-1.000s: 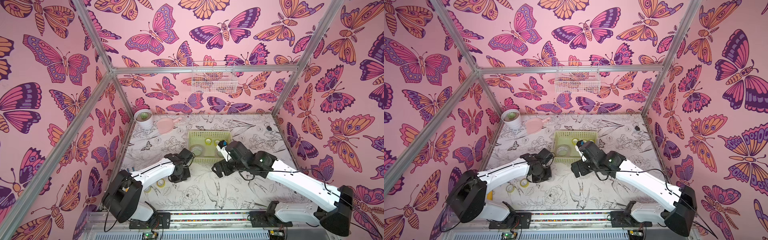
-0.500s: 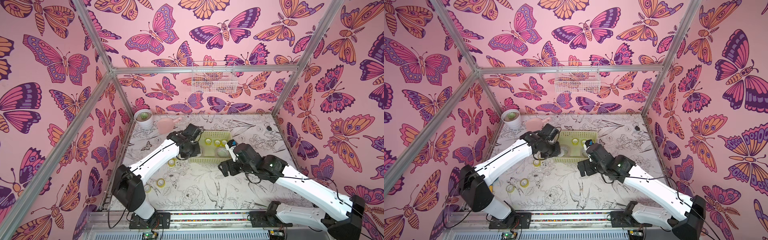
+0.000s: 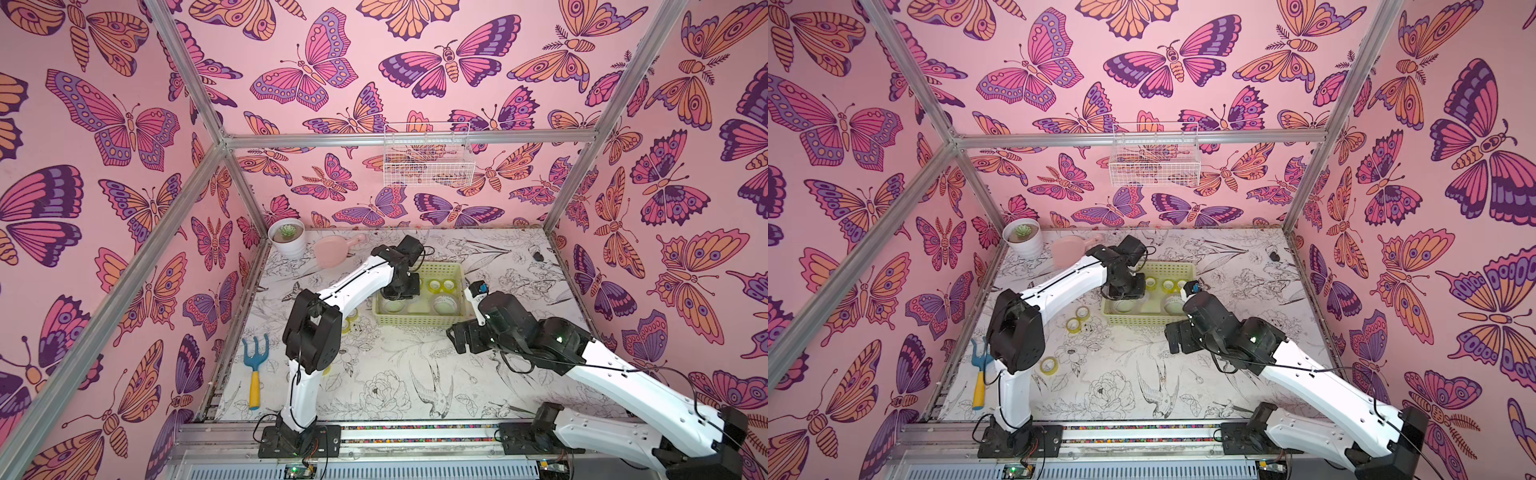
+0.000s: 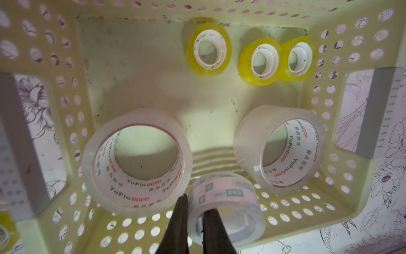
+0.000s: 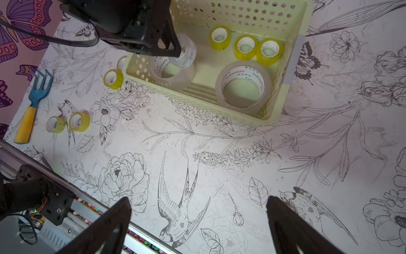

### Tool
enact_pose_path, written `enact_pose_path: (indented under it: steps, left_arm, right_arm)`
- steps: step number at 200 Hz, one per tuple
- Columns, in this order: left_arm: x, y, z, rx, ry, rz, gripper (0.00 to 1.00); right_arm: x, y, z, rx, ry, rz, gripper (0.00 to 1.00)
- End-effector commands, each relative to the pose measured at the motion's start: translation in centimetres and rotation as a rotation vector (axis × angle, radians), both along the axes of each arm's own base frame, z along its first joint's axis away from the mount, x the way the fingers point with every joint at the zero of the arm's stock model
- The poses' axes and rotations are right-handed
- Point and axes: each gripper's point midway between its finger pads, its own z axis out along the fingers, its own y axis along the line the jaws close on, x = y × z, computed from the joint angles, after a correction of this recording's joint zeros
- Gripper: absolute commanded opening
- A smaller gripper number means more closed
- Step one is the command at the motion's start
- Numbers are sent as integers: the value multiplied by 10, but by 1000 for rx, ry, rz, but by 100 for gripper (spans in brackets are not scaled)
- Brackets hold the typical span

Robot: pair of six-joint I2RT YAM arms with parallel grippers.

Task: Put the transparent tape into the storage box
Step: Place the tape in the storage box.

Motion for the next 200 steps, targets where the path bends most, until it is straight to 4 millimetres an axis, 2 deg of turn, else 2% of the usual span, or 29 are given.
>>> enact_pose_path:
  steps: [1, 50, 82, 112, 200]
  left_arm:
    - [-1, -10, -6, 14, 13, -105, 0]
    - [19, -16, -27, 97, -26, -247, 0]
    - [24, -15, -44, 159, -21, -304, 0]
    - [18, -21, -59, 171, 3, -350, 0]
    - [-10, -28, -73, 193, 53, -416, 1]
  right_arm:
    - [-1, -15, -8, -39, 10, -46, 99]
    - [-2, -19, -12, -41, 18, -60, 99]
    - [-2, -20, -14, -45, 22, -68, 99]
    - [-1, -22, -16, -48, 27, -78, 99]
    - [2, -21, -19, -50, 33, -81, 99]
